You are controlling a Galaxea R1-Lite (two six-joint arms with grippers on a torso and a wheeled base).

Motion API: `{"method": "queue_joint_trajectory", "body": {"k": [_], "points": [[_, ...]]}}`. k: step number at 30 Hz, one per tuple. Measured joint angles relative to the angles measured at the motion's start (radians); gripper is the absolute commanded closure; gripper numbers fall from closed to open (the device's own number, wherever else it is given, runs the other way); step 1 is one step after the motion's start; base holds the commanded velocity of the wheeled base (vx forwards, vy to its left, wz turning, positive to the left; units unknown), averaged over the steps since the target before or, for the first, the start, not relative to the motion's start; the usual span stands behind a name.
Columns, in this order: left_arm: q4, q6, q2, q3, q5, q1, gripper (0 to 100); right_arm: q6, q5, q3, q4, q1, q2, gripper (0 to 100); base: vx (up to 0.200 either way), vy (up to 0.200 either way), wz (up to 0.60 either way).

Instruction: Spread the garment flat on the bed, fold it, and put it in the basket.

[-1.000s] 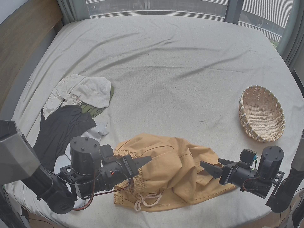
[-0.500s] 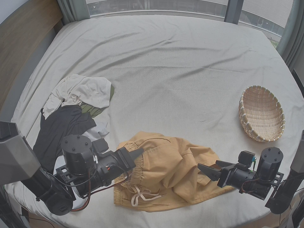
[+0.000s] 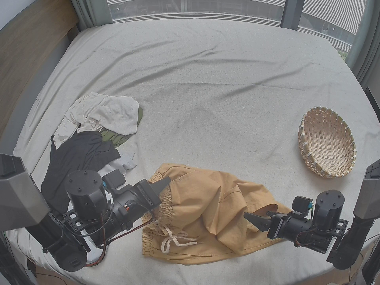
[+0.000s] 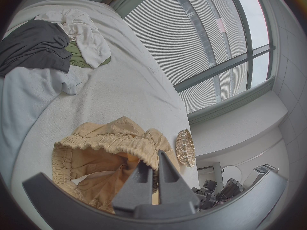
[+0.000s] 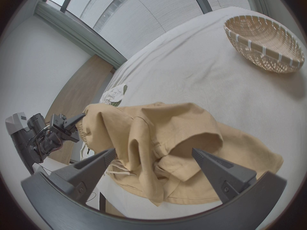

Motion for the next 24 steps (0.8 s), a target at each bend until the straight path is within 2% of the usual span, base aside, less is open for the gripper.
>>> {"method": "queue_joint_trajectory", "body": {"k": [5,15,16,24], "points": [[-0.001,0.002,0.001,0.009,0.0,0.0,100,0.073,-0.019,-0.027,-0.001,-0.008,0.033,0,0.0,0.0,0.0],[-0.006,0.005,0.001,0.016,0.001,-0.004,100,0.122,-0.023,-0.087,0.0,-0.047,0.065,0,0.0,0.0,0.0],[-0.006,0.005,0.001,0.017,0.001,-0.004,100,0.127,-0.029,-0.091,0.0,-0.048,0.067,100,0.0,0.0,0.0],[-0.037,0.007,0.014,0.017,0.002,-0.004,100,0.135,-0.038,-0.115,0.0,-0.05,0.089,100,0.0,0.0,0.0]]}}
